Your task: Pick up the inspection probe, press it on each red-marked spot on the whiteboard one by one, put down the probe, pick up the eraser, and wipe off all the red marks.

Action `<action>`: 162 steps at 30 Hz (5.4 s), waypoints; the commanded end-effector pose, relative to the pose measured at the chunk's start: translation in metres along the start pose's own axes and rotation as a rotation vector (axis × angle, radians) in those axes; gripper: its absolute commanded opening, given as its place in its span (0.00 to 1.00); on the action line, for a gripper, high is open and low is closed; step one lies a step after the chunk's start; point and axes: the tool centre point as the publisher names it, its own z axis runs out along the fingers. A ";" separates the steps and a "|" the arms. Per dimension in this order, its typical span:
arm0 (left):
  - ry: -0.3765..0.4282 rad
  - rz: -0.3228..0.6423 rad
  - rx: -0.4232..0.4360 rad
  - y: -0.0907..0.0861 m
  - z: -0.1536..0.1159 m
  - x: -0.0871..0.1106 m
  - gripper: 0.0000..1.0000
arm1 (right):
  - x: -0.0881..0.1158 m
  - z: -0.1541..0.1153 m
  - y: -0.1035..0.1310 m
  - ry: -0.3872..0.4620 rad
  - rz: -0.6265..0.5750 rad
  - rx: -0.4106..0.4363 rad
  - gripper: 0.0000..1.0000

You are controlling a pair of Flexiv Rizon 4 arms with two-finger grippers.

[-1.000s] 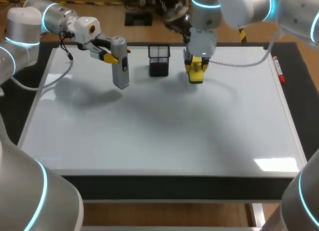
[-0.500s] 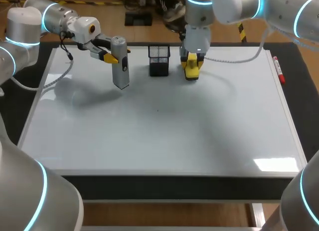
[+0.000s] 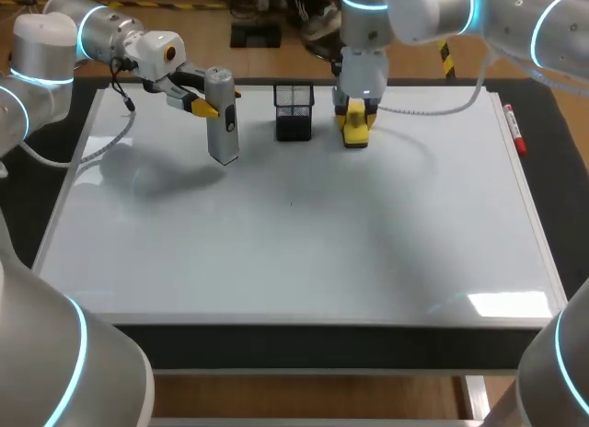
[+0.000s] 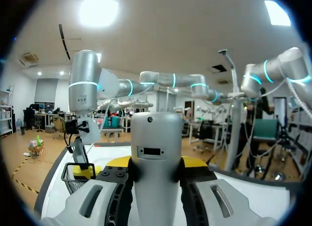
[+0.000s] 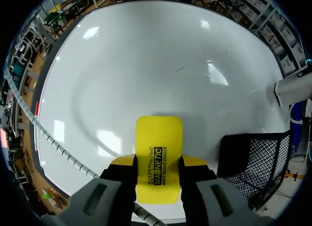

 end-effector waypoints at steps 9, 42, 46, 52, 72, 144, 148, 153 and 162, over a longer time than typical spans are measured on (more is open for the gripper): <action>0.012 -0.002 0.001 -0.001 -0.004 -0.003 0.00 | 0.015 -0.011 0.011 0.010 0.087 0.010 1.00; 0.012 -0.002 0.001 -0.001 -0.004 -0.003 0.00 | 0.135 -0.117 0.103 -0.467 0.795 -0.002 1.00; 0.012 -0.002 0.001 -0.001 -0.004 -0.003 0.00 | 0.140 -0.126 0.107 -0.523 0.828 0.012 1.00; 0.012 -0.002 0.001 -0.001 -0.004 -0.003 0.00 | 0.142 -0.130 0.110 -0.537 0.841 0.028 1.00; 0.012 -0.002 0.001 -0.001 -0.004 -0.003 0.00 | 0.142 -0.130 0.110 -0.537 0.841 0.028 1.00; -0.672 0.017 0.055 -0.104 0.055 -0.123 0.00 | 0.142 -0.130 0.110 -0.537 0.841 0.028 1.00; -0.670 0.021 0.049 -0.103 0.058 -0.129 0.00 | 0.142 -0.130 0.110 -0.537 0.841 0.028 1.00; -0.674 0.020 0.043 -0.100 0.055 -0.136 0.00 | 0.142 -0.130 0.110 -0.537 0.841 0.028 1.00; -0.700 0.017 0.063 -0.094 0.051 -0.147 0.00 | 0.142 -0.130 0.110 -0.537 0.841 0.028 1.00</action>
